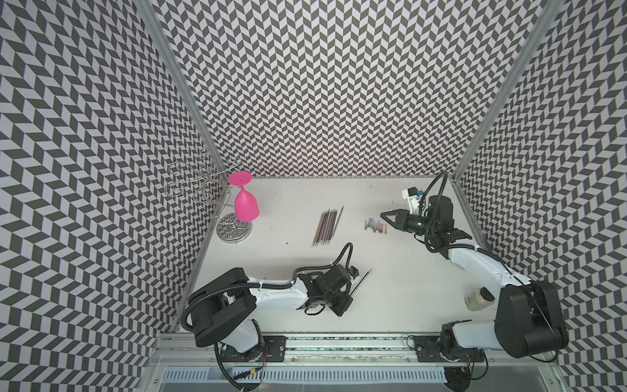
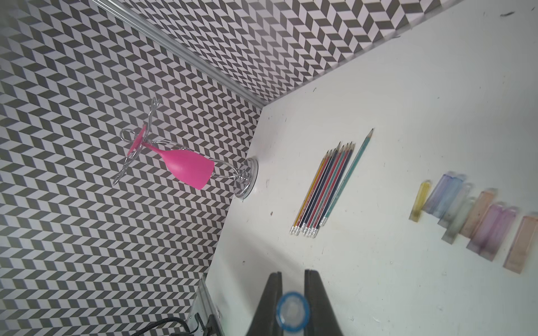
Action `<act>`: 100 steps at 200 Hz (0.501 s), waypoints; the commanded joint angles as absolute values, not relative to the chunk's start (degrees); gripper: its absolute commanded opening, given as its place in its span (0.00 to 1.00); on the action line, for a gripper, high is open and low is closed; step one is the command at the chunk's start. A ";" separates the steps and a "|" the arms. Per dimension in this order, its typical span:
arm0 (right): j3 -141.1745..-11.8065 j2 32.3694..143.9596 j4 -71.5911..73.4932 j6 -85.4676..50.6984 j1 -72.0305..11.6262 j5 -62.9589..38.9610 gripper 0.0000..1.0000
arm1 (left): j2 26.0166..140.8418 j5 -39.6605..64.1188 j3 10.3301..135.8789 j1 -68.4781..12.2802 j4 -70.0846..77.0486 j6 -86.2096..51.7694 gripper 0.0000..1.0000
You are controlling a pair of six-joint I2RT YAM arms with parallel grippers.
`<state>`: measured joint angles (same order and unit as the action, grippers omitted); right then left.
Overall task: Remove the protective cover of the pencils
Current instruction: Remove the protective sleeve from the pencil, then place the protective sleeve at the center of the board.
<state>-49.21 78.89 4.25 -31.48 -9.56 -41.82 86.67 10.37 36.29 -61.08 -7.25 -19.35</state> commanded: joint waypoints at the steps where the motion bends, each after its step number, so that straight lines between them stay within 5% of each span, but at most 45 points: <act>1: -50.47 80.77 7.63 -30.83 -9.61 -38.83 0.01 | 86.58 11.19 36.51 -61.19 -9.96 -19.41 0.00; 100: -55.55 94.43 -1.72 -20.03 -8.63 -20.95 0.08 | 79.87 14.66 47.18 -51.79 -20.26 -14.56 0.00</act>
<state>-53.93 92.66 -0.62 -23.86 -9.17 -27.97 81.10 13.41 39.70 -54.94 -13.76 -18.41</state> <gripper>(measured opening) 0.128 0.070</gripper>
